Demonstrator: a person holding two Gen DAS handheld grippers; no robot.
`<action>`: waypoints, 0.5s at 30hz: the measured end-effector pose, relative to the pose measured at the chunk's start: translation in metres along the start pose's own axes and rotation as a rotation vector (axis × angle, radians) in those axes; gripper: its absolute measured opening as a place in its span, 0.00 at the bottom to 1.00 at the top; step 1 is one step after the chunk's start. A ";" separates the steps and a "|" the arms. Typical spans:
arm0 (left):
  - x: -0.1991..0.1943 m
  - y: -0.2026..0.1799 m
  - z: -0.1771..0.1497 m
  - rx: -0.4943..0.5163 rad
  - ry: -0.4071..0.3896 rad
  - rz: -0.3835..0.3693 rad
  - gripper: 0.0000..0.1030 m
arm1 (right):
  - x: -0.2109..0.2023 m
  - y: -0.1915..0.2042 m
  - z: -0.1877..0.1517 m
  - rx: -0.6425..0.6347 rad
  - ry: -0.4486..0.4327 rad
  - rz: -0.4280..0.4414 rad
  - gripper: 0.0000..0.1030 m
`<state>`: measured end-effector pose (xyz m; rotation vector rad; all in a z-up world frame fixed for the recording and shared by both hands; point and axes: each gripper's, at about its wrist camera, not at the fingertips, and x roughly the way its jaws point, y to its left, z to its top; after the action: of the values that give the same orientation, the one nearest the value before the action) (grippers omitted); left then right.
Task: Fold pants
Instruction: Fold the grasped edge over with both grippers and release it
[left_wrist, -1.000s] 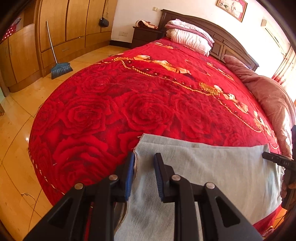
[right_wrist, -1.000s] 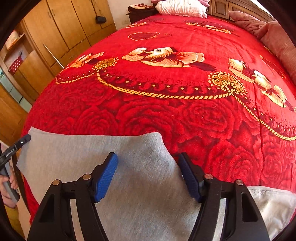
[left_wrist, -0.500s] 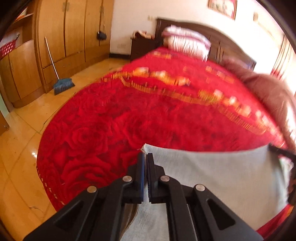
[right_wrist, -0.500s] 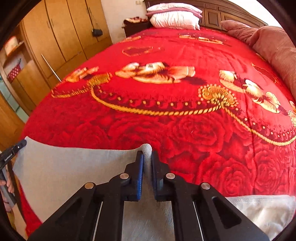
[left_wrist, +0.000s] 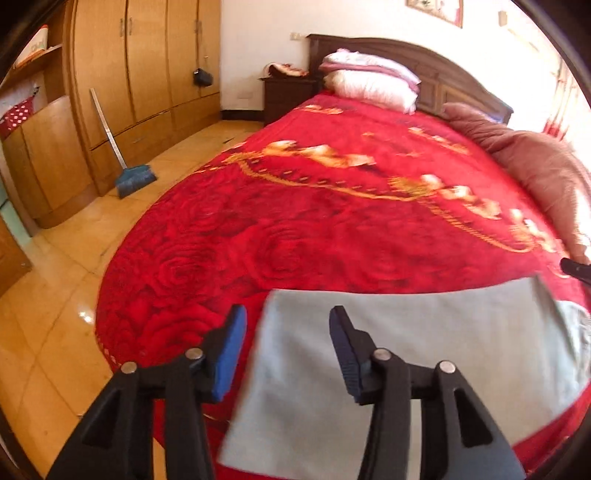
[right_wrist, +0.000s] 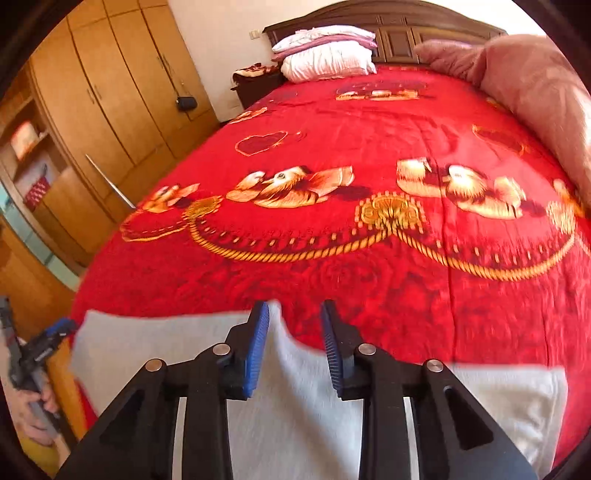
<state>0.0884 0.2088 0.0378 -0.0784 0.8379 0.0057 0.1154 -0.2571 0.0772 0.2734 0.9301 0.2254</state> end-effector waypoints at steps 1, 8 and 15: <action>-0.002 -0.004 0.000 0.001 0.005 -0.017 0.48 | -0.002 -0.001 -0.005 -0.001 0.020 0.015 0.29; 0.013 -0.045 -0.016 0.051 0.076 -0.072 0.48 | 0.008 -0.007 -0.036 -0.101 0.137 -0.096 0.32; 0.031 -0.042 -0.027 0.003 0.124 -0.031 0.49 | 0.047 -0.012 -0.036 -0.247 0.146 -0.248 0.48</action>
<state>0.0912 0.1639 -0.0005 -0.0900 0.9601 -0.0300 0.1143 -0.2488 0.0173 -0.0880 1.0595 0.1307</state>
